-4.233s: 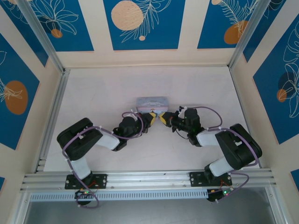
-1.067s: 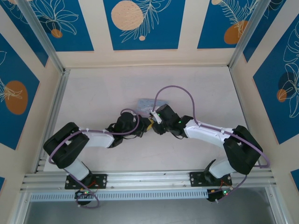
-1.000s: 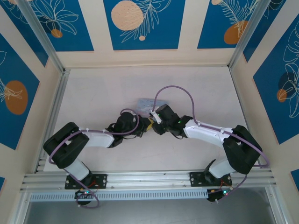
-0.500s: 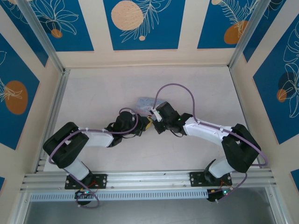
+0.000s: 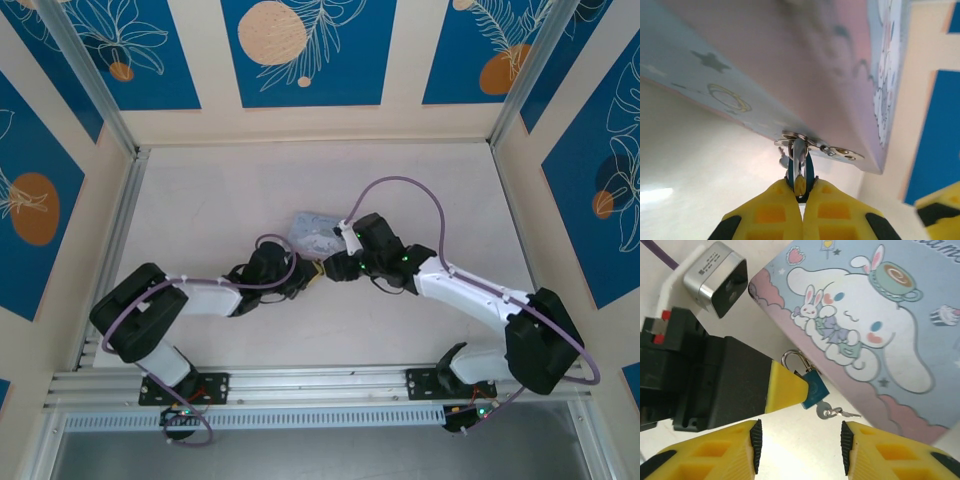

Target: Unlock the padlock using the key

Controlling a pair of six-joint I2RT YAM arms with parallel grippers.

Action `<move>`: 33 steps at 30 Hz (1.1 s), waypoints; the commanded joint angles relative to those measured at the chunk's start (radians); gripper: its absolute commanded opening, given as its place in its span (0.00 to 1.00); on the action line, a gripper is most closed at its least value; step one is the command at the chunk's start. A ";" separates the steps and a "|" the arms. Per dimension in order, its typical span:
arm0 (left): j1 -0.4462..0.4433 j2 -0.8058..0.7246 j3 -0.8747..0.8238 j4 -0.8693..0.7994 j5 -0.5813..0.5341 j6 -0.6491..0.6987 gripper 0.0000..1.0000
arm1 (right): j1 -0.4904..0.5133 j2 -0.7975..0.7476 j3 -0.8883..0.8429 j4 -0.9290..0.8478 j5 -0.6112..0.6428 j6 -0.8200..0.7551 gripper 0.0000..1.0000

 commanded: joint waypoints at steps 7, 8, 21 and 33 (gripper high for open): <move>0.001 -0.148 0.041 -0.310 -0.003 0.387 0.08 | 0.030 0.008 -0.176 0.193 -0.152 0.327 0.48; 0.001 -0.155 0.042 -0.322 -0.003 0.399 0.11 | 0.035 0.021 -0.189 0.217 -0.158 0.348 0.49; 0.022 -0.325 0.012 -0.440 -0.069 0.417 0.69 | 0.035 0.182 -0.137 0.310 -0.110 0.417 0.49; 0.070 -0.376 0.104 -0.578 -0.098 0.462 0.86 | -0.150 0.237 0.014 0.227 -0.170 0.359 0.49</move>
